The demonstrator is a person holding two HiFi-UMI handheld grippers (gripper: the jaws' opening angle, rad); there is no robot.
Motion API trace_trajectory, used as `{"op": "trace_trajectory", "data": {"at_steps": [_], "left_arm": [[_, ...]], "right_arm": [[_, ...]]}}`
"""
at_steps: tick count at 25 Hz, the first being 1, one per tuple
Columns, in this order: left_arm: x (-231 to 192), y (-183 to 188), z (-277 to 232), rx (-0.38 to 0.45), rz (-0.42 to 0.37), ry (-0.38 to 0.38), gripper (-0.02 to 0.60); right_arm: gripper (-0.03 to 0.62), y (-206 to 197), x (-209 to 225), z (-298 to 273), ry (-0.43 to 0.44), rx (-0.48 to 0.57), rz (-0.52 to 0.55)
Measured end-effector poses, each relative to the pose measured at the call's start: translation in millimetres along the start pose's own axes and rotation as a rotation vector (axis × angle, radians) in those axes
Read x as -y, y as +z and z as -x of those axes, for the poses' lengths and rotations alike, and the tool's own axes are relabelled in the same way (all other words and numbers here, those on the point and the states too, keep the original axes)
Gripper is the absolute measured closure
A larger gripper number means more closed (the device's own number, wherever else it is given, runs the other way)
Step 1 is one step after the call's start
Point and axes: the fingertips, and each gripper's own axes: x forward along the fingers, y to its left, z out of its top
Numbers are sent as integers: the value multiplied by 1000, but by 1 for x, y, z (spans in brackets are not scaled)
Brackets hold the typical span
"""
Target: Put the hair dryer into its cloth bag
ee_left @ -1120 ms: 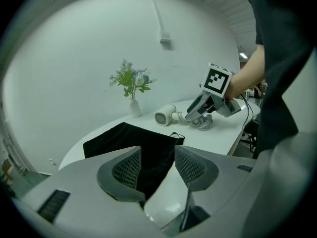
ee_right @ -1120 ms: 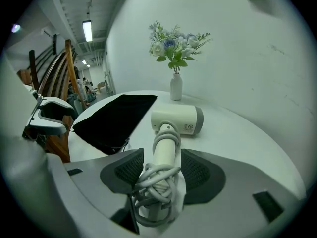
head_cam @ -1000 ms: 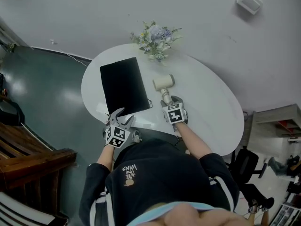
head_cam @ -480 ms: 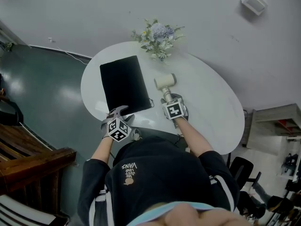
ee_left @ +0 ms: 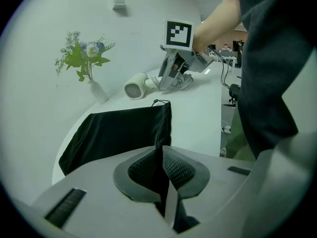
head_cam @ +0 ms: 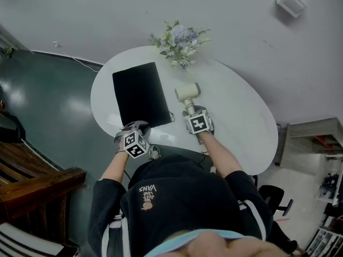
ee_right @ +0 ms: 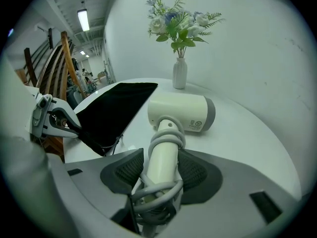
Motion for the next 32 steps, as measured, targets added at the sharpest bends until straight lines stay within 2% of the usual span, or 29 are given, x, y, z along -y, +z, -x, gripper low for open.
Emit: {"op": "trace_trajectory", "data": {"at_steps": [4,9,18,23,32], "left_arm": [[-1,0,1,-1,9,-9,536],[-10,7,8,30,58,-9,541],[-30,25,18,114,339,-45,546],[-33,40,14,140,344,-40,546],[-41,68,6,159,416,-22,546]], "right_arm": [[381,1,2,-1,11,15,-27],[381,2,4,1,13,42,-57],[391,14,8,18,108,103,-189],[395,13,8,31,153,136,-263],[405,2,-5,60,310,196,-416]]}}
